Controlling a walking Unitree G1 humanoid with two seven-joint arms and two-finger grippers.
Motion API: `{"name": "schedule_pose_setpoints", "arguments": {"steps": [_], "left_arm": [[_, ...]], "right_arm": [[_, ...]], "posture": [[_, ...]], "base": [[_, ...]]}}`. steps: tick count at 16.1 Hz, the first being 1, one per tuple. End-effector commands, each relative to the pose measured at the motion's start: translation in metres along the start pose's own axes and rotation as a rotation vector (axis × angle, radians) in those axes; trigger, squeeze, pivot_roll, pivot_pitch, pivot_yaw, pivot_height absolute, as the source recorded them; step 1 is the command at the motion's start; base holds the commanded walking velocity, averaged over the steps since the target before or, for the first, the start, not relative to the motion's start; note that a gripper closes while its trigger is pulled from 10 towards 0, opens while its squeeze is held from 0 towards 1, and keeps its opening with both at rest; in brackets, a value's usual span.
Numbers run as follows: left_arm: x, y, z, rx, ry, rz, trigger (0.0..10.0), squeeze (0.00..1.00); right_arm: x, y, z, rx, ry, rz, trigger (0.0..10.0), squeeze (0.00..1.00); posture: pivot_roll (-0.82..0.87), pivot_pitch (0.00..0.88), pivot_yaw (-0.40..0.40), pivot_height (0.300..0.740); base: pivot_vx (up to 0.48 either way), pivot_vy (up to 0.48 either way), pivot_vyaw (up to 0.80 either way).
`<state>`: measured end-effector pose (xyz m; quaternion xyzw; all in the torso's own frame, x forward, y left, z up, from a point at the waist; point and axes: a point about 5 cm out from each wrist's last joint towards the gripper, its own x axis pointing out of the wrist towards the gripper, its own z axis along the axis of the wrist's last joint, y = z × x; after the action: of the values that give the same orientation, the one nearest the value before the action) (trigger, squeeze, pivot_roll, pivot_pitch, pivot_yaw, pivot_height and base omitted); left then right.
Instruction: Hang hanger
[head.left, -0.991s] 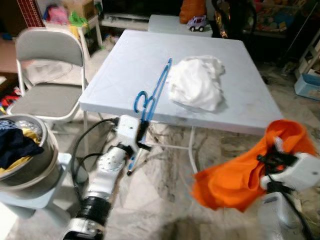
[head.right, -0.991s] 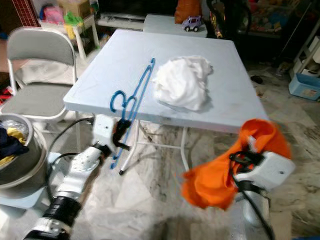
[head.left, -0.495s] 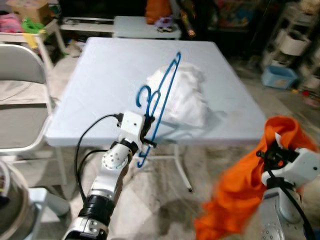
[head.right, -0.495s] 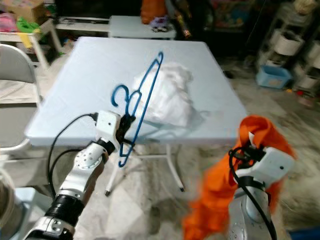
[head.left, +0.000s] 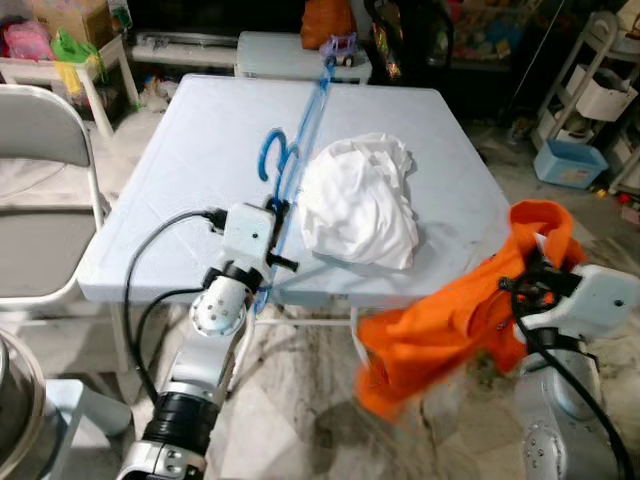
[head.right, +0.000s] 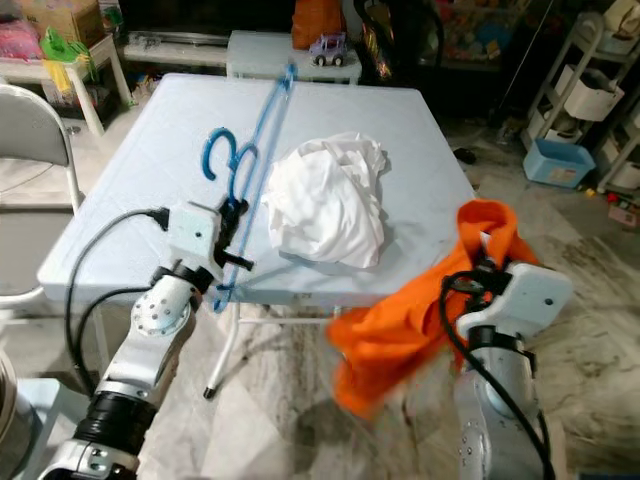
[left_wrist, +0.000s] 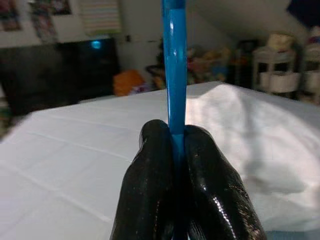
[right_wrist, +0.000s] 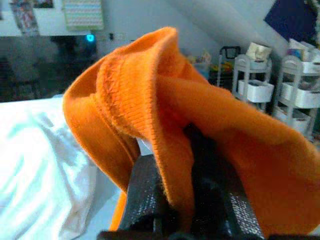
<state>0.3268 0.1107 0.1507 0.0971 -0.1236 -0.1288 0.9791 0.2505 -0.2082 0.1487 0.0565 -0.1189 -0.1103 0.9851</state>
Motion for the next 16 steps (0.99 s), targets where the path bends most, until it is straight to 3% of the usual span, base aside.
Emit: {"name": "schedule_pose_setpoints", "arguments": {"steps": [1,6,12,16], "left_arm": [[-0.005,0.007,-0.01,0.045,0.057,0.046,10.0,0.0],[-0.004,0.005,-0.012,0.035,0.077,0.015,10.0,0.0],[-0.004,0.0,-0.011,0.02,0.074,-0.013,10.0,0.0],[-0.003,-0.002,-0.007,-0.01,0.053,-0.048,10.0,0.0]], "right_arm": [[0.002,0.0,0.005,0.001,-0.016,0.009,0.0,0.0],[-0.001,0.005,0.005,-0.055,-0.008,0.101,0.0,0.0],[0.001,0.007,0.005,-0.041,-0.019,0.091,0.0,0.0],[0.003,0.004,0.009,-0.03,-0.038,0.067,0.0,0.0]], "posture": [[0.22,0.085,-0.131,0.74],[0.21,0.088,-0.12,0.74],[0.22,0.088,-0.116,0.74],[0.22,0.085,-0.115,0.74]], "base": [[0.0,0.0,0.0],[0.0,0.0,0.0],[0.0,0.0,0.71],[0.0,0.0,0.0]]}}
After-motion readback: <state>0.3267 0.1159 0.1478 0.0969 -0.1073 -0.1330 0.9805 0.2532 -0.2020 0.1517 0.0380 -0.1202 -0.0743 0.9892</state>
